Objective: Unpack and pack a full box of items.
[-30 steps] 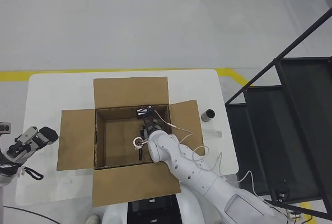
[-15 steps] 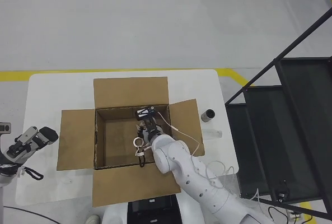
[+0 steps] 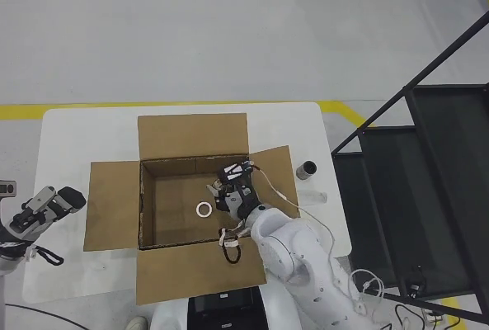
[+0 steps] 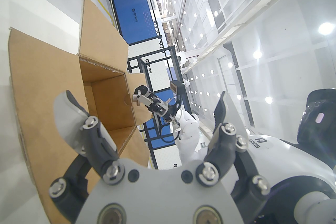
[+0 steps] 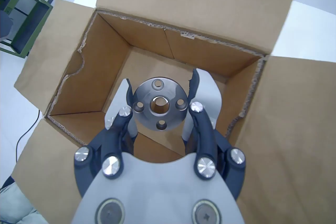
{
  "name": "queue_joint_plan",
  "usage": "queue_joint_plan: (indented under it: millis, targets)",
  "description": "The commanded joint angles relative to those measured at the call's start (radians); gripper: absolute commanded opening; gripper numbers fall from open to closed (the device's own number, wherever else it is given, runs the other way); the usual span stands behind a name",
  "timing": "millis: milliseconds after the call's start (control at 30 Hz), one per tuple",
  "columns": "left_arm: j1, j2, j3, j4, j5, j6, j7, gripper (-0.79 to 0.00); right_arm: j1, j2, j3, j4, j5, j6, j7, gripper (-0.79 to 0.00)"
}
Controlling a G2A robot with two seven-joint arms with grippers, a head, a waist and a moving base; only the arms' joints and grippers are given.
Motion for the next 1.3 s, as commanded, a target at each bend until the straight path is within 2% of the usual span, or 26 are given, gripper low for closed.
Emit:
queue_joint_plan:
  millis: [0,200,333,567,800,1033,1267]
  targets:
    - [0.0,0.0,0.0,0.0,0.0,0.0,0.0,0.0,-0.045,0.008,0.034,-0.061,-0.003,-0.014,-0.002,-0.785]
    - [0.0,0.0,0.0,0.0,0.0,0.0,0.0,0.0,-0.204,0.029,0.14,-0.231,0.0,-0.033,-0.04,-0.785]
    - [0.0,0.0,0.0,0.0,0.0,0.0,0.0,0.0,-0.317,0.04,0.24,-0.301,0.056,-0.033,-0.101,-0.785]
    - [0.0,0.0,0.0,0.0,0.0,0.0,0.0,0.0,-0.485,0.051,0.426,-0.304,0.225,-0.075,-0.255,-0.785]
    - [0.0,0.0,0.0,0.0,0.0,0.0,0.0,0.0,-0.635,0.054,0.519,-0.304,0.33,-0.1,-0.399,-0.785]
    - [0.0,0.0,0.0,0.0,0.0,0.0,0.0,0.0,-0.67,0.055,0.548,-0.304,0.368,-0.034,-0.367,-0.785]
    - [0.0,0.0,0.0,0.0,0.0,0.0,0.0,0.0,-0.612,0.055,0.561,-0.253,0.392,0.094,-0.277,-0.785]
